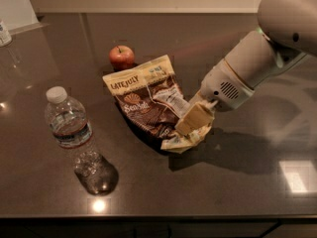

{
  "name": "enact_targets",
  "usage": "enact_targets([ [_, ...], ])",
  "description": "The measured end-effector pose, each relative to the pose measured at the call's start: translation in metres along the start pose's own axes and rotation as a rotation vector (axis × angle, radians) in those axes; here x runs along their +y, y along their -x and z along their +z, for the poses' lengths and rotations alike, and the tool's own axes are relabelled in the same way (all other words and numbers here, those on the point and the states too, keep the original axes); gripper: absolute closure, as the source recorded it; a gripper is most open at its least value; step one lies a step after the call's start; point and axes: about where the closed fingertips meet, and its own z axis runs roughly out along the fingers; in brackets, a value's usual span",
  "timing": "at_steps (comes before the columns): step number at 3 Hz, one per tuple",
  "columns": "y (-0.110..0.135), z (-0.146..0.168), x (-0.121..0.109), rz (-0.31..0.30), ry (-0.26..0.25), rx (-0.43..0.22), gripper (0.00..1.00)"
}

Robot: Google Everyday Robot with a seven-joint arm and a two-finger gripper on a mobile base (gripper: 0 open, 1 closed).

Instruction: Move brown chip bag near water bottle

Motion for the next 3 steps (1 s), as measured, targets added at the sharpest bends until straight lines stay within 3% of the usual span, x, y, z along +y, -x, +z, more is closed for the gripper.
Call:
enact_targets([
  [1, 0.005, 0.008, 0.008, -0.007, -0.010, 0.023, 0.85],
  [3, 0.020, 0.022, 0.017, -0.024, -0.009, 0.048, 0.39],
])
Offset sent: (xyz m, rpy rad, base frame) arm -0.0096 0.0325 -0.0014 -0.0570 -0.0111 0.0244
